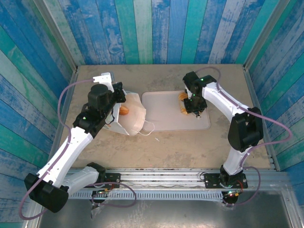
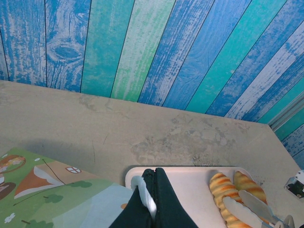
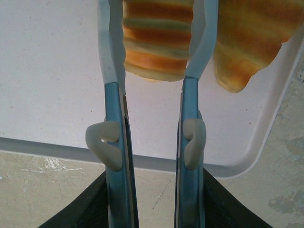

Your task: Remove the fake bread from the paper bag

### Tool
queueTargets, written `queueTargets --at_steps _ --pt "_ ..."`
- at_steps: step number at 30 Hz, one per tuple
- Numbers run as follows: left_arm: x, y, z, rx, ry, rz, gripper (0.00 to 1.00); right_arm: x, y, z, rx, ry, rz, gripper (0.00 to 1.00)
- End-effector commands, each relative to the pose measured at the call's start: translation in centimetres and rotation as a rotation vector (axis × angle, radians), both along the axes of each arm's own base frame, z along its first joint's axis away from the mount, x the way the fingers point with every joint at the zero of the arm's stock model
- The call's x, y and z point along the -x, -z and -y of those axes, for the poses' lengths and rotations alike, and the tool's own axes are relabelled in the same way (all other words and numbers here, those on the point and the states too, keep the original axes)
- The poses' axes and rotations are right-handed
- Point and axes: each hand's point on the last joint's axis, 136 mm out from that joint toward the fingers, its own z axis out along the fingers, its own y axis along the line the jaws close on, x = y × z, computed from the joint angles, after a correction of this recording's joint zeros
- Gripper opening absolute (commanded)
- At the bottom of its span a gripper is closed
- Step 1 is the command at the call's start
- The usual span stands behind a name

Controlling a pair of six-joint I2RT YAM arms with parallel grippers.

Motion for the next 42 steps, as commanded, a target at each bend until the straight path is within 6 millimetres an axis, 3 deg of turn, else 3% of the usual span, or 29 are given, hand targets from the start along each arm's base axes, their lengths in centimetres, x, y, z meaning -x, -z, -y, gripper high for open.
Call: queueTargets --at_steps 1,11,22,37,42 --pt "-0.2 0.0 0.1 0.008 -0.002 0.010 0.00 -1.7 -1.0 -0.1 -0.006 0.024 0.064 0.42" --pt "-0.4 0.1 0.3 0.015 0.001 0.006 0.00 -2.5 -1.3 -0.3 -0.019 0.040 0.083 0.41" --pt "-0.4 0.2 0.3 0.015 0.001 0.003 0.00 -1.5 -0.8 -0.4 -0.040 0.023 0.047 0.45" --pt "-0.5 0.2 0.2 -0.001 -0.002 -0.006 0.00 -0.2 -3.4 -0.1 -0.066 -0.028 0.101 0.48" --pt "-0.1 0.8 -0.2 -0.059 -0.001 -0.036 0.00 0.2 -6.2 -0.8 -0.138 -0.100 0.183 0.46"
